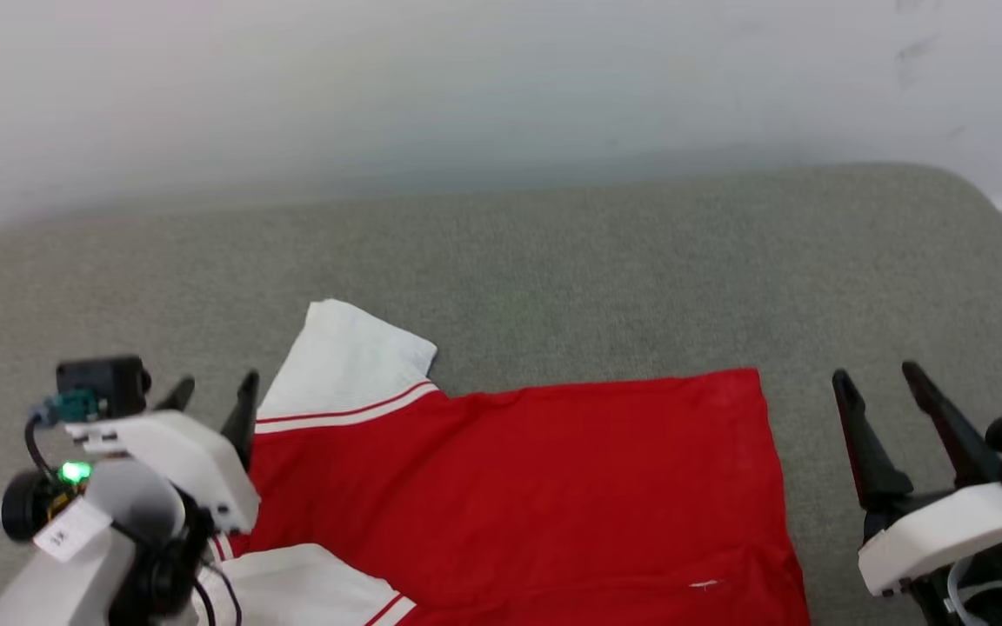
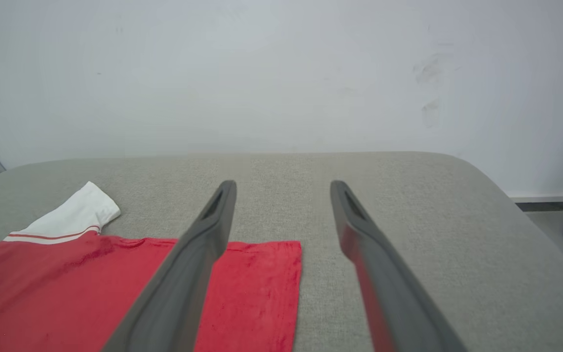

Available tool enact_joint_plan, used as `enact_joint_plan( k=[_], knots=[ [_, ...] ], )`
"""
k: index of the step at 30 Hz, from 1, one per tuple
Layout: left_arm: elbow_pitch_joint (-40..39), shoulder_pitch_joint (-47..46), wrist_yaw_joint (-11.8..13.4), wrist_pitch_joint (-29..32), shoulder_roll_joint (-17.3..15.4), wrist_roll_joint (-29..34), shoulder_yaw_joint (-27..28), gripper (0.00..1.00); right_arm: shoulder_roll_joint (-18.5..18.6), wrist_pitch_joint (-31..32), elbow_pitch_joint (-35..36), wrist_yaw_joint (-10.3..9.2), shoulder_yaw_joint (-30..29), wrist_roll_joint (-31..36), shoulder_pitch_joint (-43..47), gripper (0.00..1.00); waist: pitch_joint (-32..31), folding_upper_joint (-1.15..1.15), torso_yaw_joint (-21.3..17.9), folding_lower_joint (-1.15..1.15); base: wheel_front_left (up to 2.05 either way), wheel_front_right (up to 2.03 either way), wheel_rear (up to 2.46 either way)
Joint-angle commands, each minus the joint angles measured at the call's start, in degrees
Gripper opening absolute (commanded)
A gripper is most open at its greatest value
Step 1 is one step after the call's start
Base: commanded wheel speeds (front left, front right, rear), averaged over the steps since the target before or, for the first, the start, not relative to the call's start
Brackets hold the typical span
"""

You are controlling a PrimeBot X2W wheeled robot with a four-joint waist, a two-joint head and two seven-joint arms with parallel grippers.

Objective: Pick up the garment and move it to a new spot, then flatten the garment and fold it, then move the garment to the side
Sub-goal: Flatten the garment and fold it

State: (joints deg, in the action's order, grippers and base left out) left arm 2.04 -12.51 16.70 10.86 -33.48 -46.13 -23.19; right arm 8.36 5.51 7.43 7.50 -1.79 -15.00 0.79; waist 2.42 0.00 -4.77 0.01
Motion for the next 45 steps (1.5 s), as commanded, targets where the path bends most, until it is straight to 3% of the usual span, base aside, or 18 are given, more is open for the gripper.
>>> enact_joint_plan(
  k=[1,7,15,16,27,31,32,33,34,41,45],
  knots=[
    [1.09,-3.27,-0.67,-1.22,0.50,0.78,0.58,1.00,-0.20,-0.20,1.13,-0.03,0.12,0.49,-1.90,1.00,3.83,0.00,-1.46,-0.01,0.00,0.00,0.00],
    [7.42,-12.99,-4.12,0.19,0.63,0.15,0.91,1.00,-0.74,-0.65,2.80,-0.03,0.52,1.01,-5.82,1.00,10.01,0.00,-3.87,-0.01,0.00,0.00,0.00],
    [16.68,-23.01,-9.67,10.69,-0.48,-2.83,-1.10,1.00,-2.05,-1.91,1.35,-0.03,1.57,0.71,-8.36,1.00,14.78,0.00,-6.91,-0.01,0.00,0.00,0.00],
    [19.02,-25.14,-10.64,14.35,-0.90,-4.14,-1.42,1.00,-2.39,-2.44,0.67,-0.03,1.91,0.44,-8.99,1.00,15.71,0.00,-7.72,-0.01,0.00,0.00,0.00],
    [25.09,-32.61,-11.20,31.40,-5.20,-4.63,-4.91,1.00,-3.55,-4.44,-2.60,-0.03,3.34,-1.34,-10.42,1.00,19.46,0.00,-10.93,-0.01,0.00,0.00,0.00],
    [26.70,-32.45,-11.10,39.20,-4.69,-5.78,-7.58,1.00,-3.76,-4.74,-3.86,-0.03,3.42,-1.99,-10.65,1.00,20.30,0.00,-11.34,-0.01,0.00,0.00,0.00],
    [26.80,-32.28,-10.85,40.24,-4.52,-5.89,-8.05,0.69,-3.77,-4.71,-4.28,-0.03,3.37,-2.25,-10.83,1.00,20.46,0.00,-11.43,-0.01,0.00,0.00,0.00],
    [26.77,-32.23,-10.73,40.86,-4.17,-5.86,-8.48,0.29,-3.79,-4.64,-4.56,-0.03,3.42,-2.51,-11.03,1.00,20.61,0.00,-11.49,-0.01,0.00,0.00,0.00],
    [26.91,-32.18,-10.67,41.60,-3.76,-6.13,-8.70,0.00,-3.70,-4.65,-4.86,-0.03,3.44,-2.71,-11.25,1.00,20.77,0.00,-11.53,-0.01,0.00,0.00,0.00],
    [27.32,-32.96,-10.29,39.65,-3.13,-6.09,-8.11,0.00,-1.33,-1.97,-8.33,-0.03,3.87,-6.56,-12.90,1.00,20.30,0.00,-11.24,-0.01,0.00,0.00,0.00],
    [26.73,-34.96,-10.31,36.08,-2.21,-5.52,-7.04,0.00,1.95,3.02,-11.89,-0.03,4.12,-10.21,-14.67,1.00,18.87,0.00,-9.66,-0.01,0.00,0.00,0.00]
  ],
)
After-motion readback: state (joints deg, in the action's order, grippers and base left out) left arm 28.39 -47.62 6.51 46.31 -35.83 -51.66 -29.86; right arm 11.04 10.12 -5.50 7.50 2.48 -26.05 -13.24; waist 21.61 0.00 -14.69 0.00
